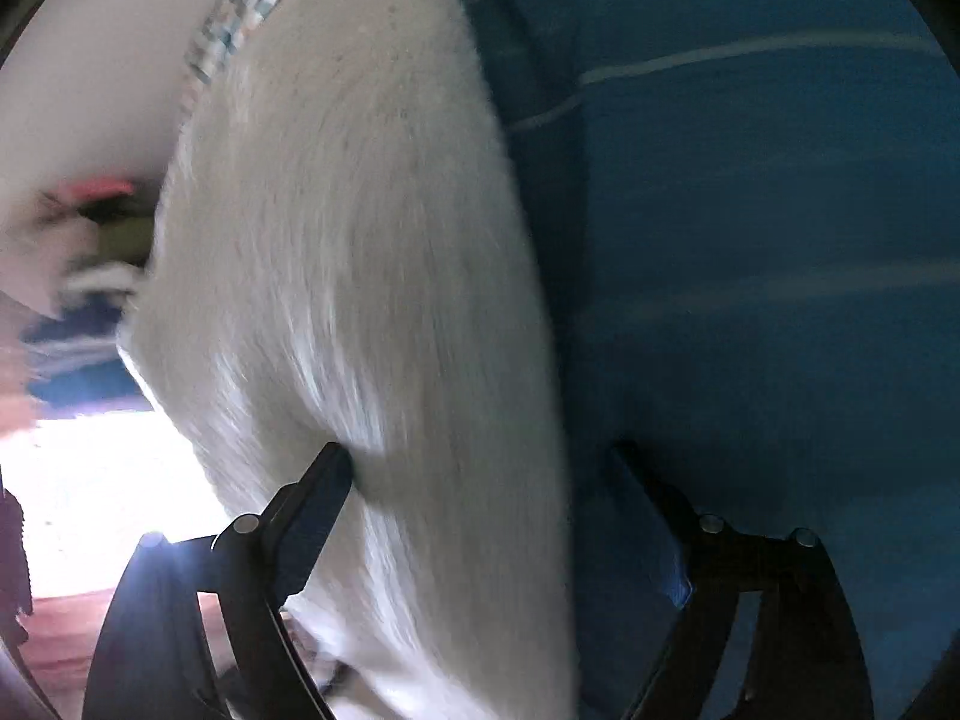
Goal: Fold large clothes
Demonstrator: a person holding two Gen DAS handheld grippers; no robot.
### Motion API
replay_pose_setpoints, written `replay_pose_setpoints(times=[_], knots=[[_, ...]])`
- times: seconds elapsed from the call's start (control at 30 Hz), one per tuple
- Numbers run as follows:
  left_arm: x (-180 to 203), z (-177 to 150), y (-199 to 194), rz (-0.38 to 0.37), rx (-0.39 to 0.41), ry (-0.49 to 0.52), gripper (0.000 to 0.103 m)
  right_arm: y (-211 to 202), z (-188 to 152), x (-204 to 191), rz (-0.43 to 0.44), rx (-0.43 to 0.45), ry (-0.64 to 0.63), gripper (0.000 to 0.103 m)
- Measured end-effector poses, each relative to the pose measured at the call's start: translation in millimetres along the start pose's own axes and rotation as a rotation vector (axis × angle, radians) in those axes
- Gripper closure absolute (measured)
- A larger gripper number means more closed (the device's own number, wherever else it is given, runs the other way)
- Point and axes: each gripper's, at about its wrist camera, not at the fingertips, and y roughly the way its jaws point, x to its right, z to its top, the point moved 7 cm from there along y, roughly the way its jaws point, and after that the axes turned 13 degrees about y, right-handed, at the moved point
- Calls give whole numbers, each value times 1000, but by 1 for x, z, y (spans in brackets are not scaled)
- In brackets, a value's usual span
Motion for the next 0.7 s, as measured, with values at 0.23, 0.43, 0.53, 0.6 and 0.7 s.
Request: replay_pose_setpoints(times=[0.23, 0.43, 0.53, 0.6, 0.7], knots=[[-7, 15, 1, 12, -21, 61, 86, 12, -13, -23, 193, 28, 50, 64], [-28, 55, -27, 56, -13, 244, 80, -36, -93, -5, 329, 94, 296, 66], [-34, 71, -42, 30, -24, 254, 75, -61, -163, 36, 304, 142, 446, 66], [-35, 77, -51, 54, -6, 260, 73, -64, -209, 70, 227, 141, 526, 64], [-38, 74, -58, 140, 46, 250, 61, -35, -252, 118, 72, 30, 588, 54]])
